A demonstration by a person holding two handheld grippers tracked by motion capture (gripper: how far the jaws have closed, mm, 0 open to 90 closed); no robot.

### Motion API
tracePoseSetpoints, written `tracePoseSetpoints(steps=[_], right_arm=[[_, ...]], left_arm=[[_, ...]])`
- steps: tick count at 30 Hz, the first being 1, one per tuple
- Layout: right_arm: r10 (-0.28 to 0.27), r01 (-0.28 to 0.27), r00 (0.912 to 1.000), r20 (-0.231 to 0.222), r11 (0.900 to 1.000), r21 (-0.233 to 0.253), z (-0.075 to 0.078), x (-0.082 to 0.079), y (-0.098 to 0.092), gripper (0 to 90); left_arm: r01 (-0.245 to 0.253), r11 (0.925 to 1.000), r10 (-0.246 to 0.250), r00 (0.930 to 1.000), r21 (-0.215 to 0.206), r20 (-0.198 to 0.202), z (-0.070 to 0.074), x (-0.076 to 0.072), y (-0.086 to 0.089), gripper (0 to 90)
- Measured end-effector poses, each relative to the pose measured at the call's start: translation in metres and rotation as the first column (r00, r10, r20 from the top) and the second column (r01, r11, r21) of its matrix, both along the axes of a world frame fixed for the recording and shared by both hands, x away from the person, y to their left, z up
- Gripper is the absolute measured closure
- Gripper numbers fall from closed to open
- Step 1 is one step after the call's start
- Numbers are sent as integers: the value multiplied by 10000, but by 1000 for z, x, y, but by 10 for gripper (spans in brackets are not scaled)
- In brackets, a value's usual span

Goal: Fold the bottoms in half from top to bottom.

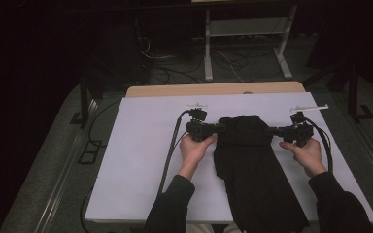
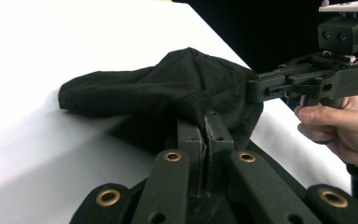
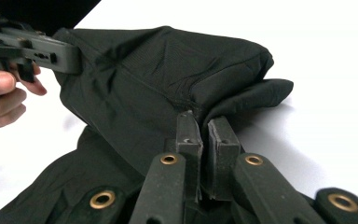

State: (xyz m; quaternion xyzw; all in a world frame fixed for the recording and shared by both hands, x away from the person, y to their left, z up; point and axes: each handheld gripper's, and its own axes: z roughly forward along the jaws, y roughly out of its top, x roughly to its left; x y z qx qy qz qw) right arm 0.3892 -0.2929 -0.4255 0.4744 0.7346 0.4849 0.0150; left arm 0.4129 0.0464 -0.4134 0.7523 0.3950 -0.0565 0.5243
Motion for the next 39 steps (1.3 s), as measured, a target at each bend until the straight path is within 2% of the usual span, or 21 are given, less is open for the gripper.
tracePoseSetpoints(steps=[2,7,11,18,22,26,29,32,35,39], right_arm=[[0,2,9999,148,9999,-142,2,-5,1,841],[-171,175,9985,513,9998,-72,4,-19,-4,841],[-211,202,9983,535,9996,171,6,-23,-7,841],[-11,-8,9991,435,9991,429,8,-36,-8,841],[259,-268,9988,422,9994,212,5,-44,-8,841],[393,-395,9985,388,9992,57,5,-52,-8,841],[490,-489,9983,316,9988,-50,3,-57,-8,840],[580,-577,9982,119,9981,-210,-1,-62,-10,840],[733,-733,9973,-15,9965,-406,-4,-65,-10,838],[940,-949,9954,-163,9932,-669,-7,-69,-9,838]], left_arm=[[42,9998,-43,10000,-190,-57,-2,-5,-1,869],[94,9984,-93,10000,-551,18,-7,-20,-2,869],[275,9991,-274,9996,-319,29,-5,-29,-2,868],[640,9965,-628,9977,-539,249,2,-45,-1,868],[782,9959,-763,9962,-465,409,3,-55,-1,868],[965,9934,-947,9950,-622,313,0,-63,-2,867],[1086,9928,-1068,9936,-504,360,-4,-69,-3,867],[1235,9910,-1218,9920,-511,343,-8,-74,-3,866],[1279,9890,-1261,9916,-749,279,-12,-78,-3,865],[1416,9882,-1405,9898,-576,222,-17,-83,-4,864]])
